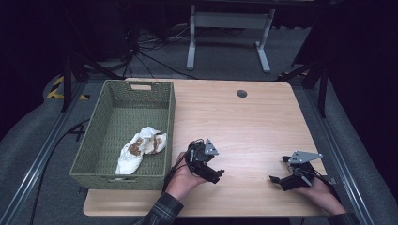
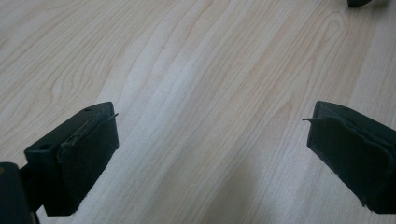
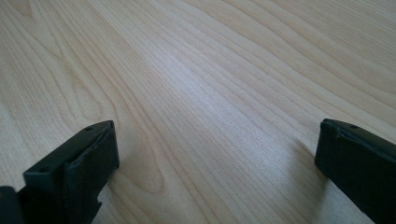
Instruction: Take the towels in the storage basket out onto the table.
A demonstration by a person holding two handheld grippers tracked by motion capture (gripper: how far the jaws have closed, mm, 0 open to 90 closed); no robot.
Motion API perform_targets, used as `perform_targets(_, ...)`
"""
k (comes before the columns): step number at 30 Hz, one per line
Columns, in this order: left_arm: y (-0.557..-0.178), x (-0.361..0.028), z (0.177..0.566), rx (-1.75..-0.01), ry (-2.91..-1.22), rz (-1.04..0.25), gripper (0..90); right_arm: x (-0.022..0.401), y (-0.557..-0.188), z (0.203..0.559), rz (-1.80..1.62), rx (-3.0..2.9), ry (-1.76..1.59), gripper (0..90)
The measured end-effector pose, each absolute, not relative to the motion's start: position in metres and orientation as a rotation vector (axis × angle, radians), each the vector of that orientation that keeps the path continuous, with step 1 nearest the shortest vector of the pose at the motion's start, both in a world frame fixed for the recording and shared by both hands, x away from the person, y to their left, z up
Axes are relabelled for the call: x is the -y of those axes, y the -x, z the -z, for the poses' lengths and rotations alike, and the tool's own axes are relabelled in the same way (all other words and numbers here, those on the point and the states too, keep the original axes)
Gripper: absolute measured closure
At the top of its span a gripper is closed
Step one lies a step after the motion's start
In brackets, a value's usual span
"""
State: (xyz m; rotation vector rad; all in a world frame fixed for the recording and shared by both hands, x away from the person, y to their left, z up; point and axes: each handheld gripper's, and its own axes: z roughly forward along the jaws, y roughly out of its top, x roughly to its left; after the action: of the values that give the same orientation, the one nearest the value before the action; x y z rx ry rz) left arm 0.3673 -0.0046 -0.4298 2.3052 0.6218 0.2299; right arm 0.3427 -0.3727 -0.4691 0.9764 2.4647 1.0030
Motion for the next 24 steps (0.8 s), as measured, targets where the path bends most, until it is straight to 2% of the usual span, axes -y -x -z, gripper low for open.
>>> perform_targets(24,-0.375,-0.001,0.408,-0.596,-2.276,-0.243,2.5,0.372,-0.343,0.469,-1.004,-2.468,-0.972,0.0)
